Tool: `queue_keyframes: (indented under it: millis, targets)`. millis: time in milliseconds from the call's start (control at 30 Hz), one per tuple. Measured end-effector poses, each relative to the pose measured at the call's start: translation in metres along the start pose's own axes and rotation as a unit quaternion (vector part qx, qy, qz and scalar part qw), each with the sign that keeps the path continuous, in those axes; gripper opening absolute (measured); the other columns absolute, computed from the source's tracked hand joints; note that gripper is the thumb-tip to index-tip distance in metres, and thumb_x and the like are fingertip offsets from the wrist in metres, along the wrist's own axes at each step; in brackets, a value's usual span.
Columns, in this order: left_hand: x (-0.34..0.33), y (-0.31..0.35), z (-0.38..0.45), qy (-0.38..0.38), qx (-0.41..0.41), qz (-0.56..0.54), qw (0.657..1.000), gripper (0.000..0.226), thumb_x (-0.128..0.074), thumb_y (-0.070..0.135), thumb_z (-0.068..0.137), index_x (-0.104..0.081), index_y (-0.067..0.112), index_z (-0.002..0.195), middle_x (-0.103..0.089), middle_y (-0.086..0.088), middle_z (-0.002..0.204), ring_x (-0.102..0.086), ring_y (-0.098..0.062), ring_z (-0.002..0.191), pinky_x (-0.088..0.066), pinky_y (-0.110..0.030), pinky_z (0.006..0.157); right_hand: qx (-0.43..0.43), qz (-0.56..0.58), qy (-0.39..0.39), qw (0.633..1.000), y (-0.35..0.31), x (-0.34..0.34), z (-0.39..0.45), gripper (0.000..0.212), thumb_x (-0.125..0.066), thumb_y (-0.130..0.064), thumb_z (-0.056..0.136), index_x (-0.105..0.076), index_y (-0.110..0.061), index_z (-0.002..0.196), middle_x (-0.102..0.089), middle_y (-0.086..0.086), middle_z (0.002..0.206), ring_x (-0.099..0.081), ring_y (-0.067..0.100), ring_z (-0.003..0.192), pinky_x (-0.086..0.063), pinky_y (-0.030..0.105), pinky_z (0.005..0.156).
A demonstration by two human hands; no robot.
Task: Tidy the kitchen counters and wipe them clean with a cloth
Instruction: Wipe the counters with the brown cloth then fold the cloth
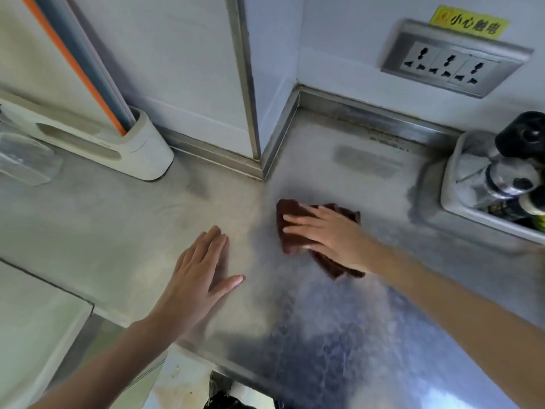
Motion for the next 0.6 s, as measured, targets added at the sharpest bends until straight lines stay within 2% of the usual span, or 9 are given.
queue_keyframes:
  millis: [100, 167, 233, 333, 400, 433, 500, 567, 600]
  targets:
    - [0.001, -0.003, -0.01, 0.007, -0.024, 0.004, 1.0, 0.094, -0.014, 0.079, 0.074, -0.027, 0.014, 0.141, -0.025, -0.006, 0.152, -0.022, -0.023, 0.14, -0.026, -0.041, 0.112, -0.233, 0.023, 0.077, 0.969, 0.069, 0.025, 0.019, 0.061, -0.023, -0.05, 0.087, -0.051, -0.019, 0.132, -0.043, 0.001, 0.144, -0.037, 0.034, 0.134, -0.03, 0.048, 0.109]
    - [0.0, -0.006, -0.018, 0.004, -0.033, 0.003, 0.999, 0.097, -0.012, 0.081, 0.072, -0.026, 0.014, 0.141, -0.023, -0.005, 0.152, -0.02, -0.023, 0.14, -0.024, -0.039, 0.112, -0.312, 0.05, 0.119, 0.941, 0.058, 0.021, 0.025, 0.064, -0.021, -0.051, 0.085, -0.053, -0.019, 0.129, -0.044, 0.002, 0.144, -0.036, 0.036, 0.134, -0.026, 0.049, 0.11]
    - [-0.002, -0.009, -0.028, 0.0, -0.036, -0.007, 0.999, 0.101, -0.01, 0.083, 0.069, -0.023, 0.015, 0.142, -0.019, -0.004, 0.153, -0.015, -0.018, 0.14, -0.021, -0.038, 0.113, -0.24, 0.025, 0.11, 0.964, -0.004, -0.004, 0.024, 0.054, -0.031, -0.047, 0.086, -0.057, -0.022, 0.125, -0.051, -0.001, 0.139, -0.04, 0.035, 0.132, -0.029, 0.051, 0.107]
    - [-0.004, -0.015, -0.043, -0.016, -0.059, -0.011, 0.998, 0.098, -0.011, 0.082, 0.07, -0.019, 0.017, 0.143, -0.017, -0.003, 0.154, -0.009, -0.011, 0.139, -0.014, -0.031, 0.111, -0.034, -0.038, 0.045, 0.998, -0.108, -0.045, -0.007, 0.044, -0.04, -0.042, 0.084, -0.049, -0.033, 0.126, -0.054, -0.01, 0.135, -0.047, 0.03, 0.128, -0.031, 0.046, 0.105]
    - [-0.003, -0.019, -0.051, -0.012, -0.085, -0.002, 0.996, 0.094, -0.014, 0.08, 0.073, -0.023, 0.017, 0.142, -0.022, -0.005, 0.153, -0.014, -0.013, 0.139, -0.016, -0.03, 0.11, 0.009, -0.054, 0.004, 0.999, -0.117, -0.048, -0.027, 0.042, -0.037, -0.041, 0.086, -0.046, -0.034, 0.126, -0.054, -0.01, 0.134, -0.048, 0.027, 0.127, -0.028, 0.044, 0.103]
    - [-0.002, -0.022, -0.054, -0.011, -0.094, 0.0, 0.996, 0.094, -0.014, 0.08, 0.073, -0.025, 0.016, 0.141, -0.023, -0.005, 0.152, -0.016, -0.015, 0.139, -0.017, -0.03, 0.109, -0.009, -0.073, 0.017, 0.997, -0.102, -0.042, -0.031, 0.043, -0.036, -0.042, 0.087, -0.049, -0.033, 0.127, -0.053, -0.009, 0.135, -0.047, 0.027, 0.128, -0.031, 0.045, 0.103]
    - [-0.001, -0.027, -0.056, -0.017, -0.097, -0.005, 0.995, 0.099, -0.011, 0.083, 0.07, -0.025, 0.015, 0.141, -0.02, -0.004, 0.153, -0.016, -0.018, 0.141, -0.015, -0.029, 0.11, -0.153, -0.076, 0.063, 0.983, -0.05, -0.02, -0.031, 0.047, -0.032, -0.048, 0.09, -0.05, -0.031, 0.13, -0.047, -0.007, 0.142, -0.039, 0.031, 0.133, -0.034, 0.05, 0.104]
    - [-0.001, -0.03, -0.061, -0.015, -0.102, -0.005, 0.995, 0.102, -0.009, 0.083, 0.068, -0.025, 0.014, 0.141, -0.019, -0.004, 0.153, -0.016, -0.019, 0.141, -0.013, -0.028, 0.11, -0.365, -0.016, 0.12, 0.923, -0.008, -0.006, -0.032, 0.047, -0.033, -0.047, 0.093, -0.045, -0.029, 0.135, -0.036, -0.006, 0.149, -0.025, 0.035, 0.139, -0.025, 0.054, 0.11]
    - [-0.002, -0.03, -0.063, -0.015, -0.106, -0.003, 0.994, 0.102, -0.009, 0.083, 0.069, -0.025, 0.014, 0.141, -0.019, -0.004, 0.153, -0.017, -0.02, 0.141, -0.014, -0.029, 0.11, -0.426, 0.019, 0.146, 0.892, -0.009, -0.007, -0.03, 0.044, -0.036, -0.042, 0.095, -0.045, -0.027, 0.136, -0.035, -0.004, 0.15, -0.022, 0.034, 0.14, -0.021, 0.053, 0.111]
Point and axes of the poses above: each hand's wrist, its own z-axis towards the middle knuckle, its own x-axis out of the back of the hand, y = z × x, the point moved 6 cm from there along z, towards the middle knuckle
